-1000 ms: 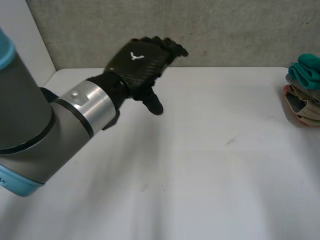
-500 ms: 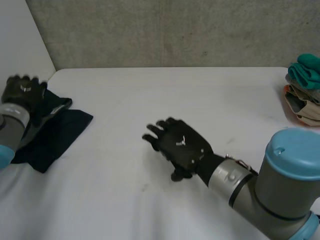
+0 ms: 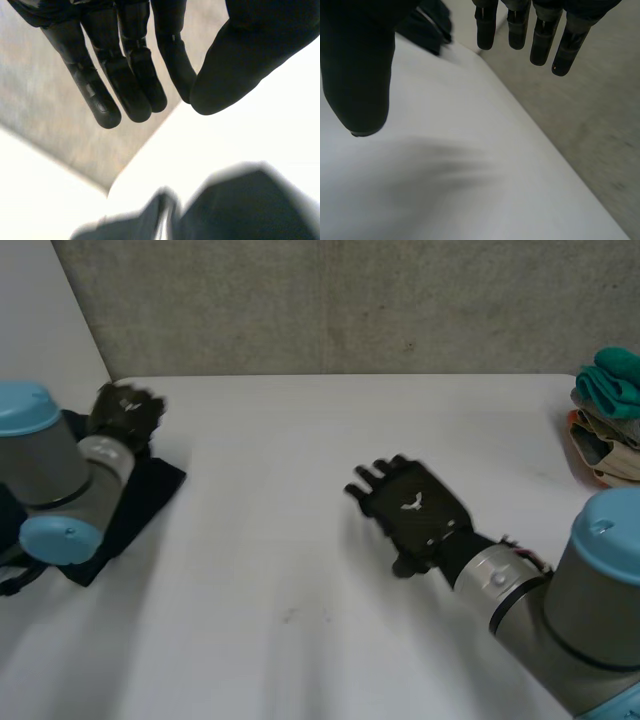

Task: Fold the laundry.

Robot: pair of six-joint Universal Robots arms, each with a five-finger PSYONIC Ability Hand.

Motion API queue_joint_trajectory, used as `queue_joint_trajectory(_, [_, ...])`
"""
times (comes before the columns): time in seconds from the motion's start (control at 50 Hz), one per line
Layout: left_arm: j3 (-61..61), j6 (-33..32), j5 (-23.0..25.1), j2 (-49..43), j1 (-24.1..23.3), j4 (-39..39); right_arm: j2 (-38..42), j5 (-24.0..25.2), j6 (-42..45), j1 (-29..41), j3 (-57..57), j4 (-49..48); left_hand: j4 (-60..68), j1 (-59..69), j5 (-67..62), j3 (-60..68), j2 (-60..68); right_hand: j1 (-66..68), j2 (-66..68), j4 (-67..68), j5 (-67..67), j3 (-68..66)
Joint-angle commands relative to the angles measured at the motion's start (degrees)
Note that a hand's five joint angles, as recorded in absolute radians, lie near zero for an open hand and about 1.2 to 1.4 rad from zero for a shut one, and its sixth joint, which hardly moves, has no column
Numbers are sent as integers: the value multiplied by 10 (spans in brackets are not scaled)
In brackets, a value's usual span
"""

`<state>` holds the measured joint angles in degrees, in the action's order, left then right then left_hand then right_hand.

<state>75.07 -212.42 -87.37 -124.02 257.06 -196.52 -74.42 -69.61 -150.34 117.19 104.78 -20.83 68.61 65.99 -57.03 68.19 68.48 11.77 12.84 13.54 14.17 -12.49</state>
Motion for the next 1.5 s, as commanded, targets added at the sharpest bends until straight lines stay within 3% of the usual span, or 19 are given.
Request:
queue_joint_trajectory(0.02, [-15, 153, 3, 61, -182, -2, -32, -43, -47, -51, -5, -2, 114, 140, -130, 118, 115, -18, -28, -35, -142, 25])
queue_joint_trajectory(0.08, [-36, 160, -6, 34, -236, -4, -34, -40, -70, -70, -6, -2, 114, 140, -130, 118, 115, -18, -28, -35, -142, 25])
queue_joint_trajectory(0.14, [-41, 144, -20, 0, -252, -4, -33, -38, -77, -80, -6, -1, 114, 140, -130, 118, 115, -18, -28, -35, -142, 25])
queue_joint_trajectory(0.2, [-34, 98, -60, -13, -248, -2, -32, -37, -80, -91, -5, -2, -382, -356, 367, -378, -381, -18, -28, -35, -142, 25])
queue_joint_trajectory(0.24, [-20, 51, -102, -11, -221, -3, -33, -36, -80, -93, -6, -1, -541, -515, 526, -537, -540, -18, -28, -35, -142, 25])
queue_joint_trajectory(0.26, [-13, 33, -116, -10, -203, -5, -33, -36, -79, -93, -7, -1, -555, -529, 539, -551, -554, -18, -28, -35, -142, 25])
queue_joint_trajectory(0.34, [16, -52, -173, 5, -92, -10, -28, -36, -78, -91, -10, 0, -557, -531, 541, -553, -556, -18, -28, -35, -142, 25])
queue_joint_trajectory(0.48, [22, -105, -172, -1, 32, -12, -19, -34, -78, -90, -8, 2, -560, -534, 545, -556, -559, -18, -28, -35, -142, 25])
queue_joint_trajectory(0.56, [6, -116, -148, -41, 111, -13, -12, -27, -78, -88, -7, 2, -564, -538, 548, -560, -563, -18, -28, -35, -142, 25])
queue_joint_trajectory(0.72, [-42, -124, -59, -112, 165, -19, -6, -20, -75, -86, -3, 1, -549, -522, 533, -544, -547, -18, -28, -35, -142, 25])
queue_joint_trajectory(0.78, [-60, -125, -48, -134, 168, -23, 0, -20, -75, -86, -2, 1, -539, -512, 523, -534, -537, -18, -28, -35, -142, 25])
queue_joint_trajectory(0.88, [-93, -124, -41, -167, 178, -28, 0, -20, -74, -86, -1, 2, -403, -377, 387, -399, -402, -18, -28, -35, -142, 25])
queue_joint_trajectory(0.98, [-109, -124, -18, -183, 181, -27, 0, -20, -73, -86, -1, 2, -162, -136, 147, -158, -161, -18, -28, -35, -142, 25])
queue_joint_trajectory(1.04, [-109, -125, 1, -185, 180, -27, 0, -21, -73, -86, 0, 2, 97, 123, -112, 101, 98, -18, -28, -35, -142, 25])
queue_joint_trajectory(1.06, [-109, -125, 2, -185, 180, -27, 0, -21, -73, -86, 0, 2, 114, 140, -129, 118, 115, -18, -28, -35, -142, 25])
queue_joint_trajectory(1.22, [-104, -115, -23, -160, 159, -34, 0, -21, -73, -88, 0, 2, 114, 140, -130, 118, 115, -18, -28, -35, -142, 25])
queue_joint_trajectory(1.3, [-89, -72, -46, -98, 117, -31, 0, -25, -73, -90, -3, 3, 114, 140, -130, 118, 115, -18, -28, -35, -142, 25])
queue_joint_trajectory(1.4, [-57, 59, -51, 29, 18, -20, 0, -32, -76, -91, -5, 1, 114, 140, -130, 118, 115, -18, -28, -35, -142, 25])
queue_joint_trajectory(1.5, [-63, 122, -60, 89, -83, 17, -5, -34, -78, -93, -6, 0, 114, 140, -130, 118, 115, -18, -28, -35, -142, 25])
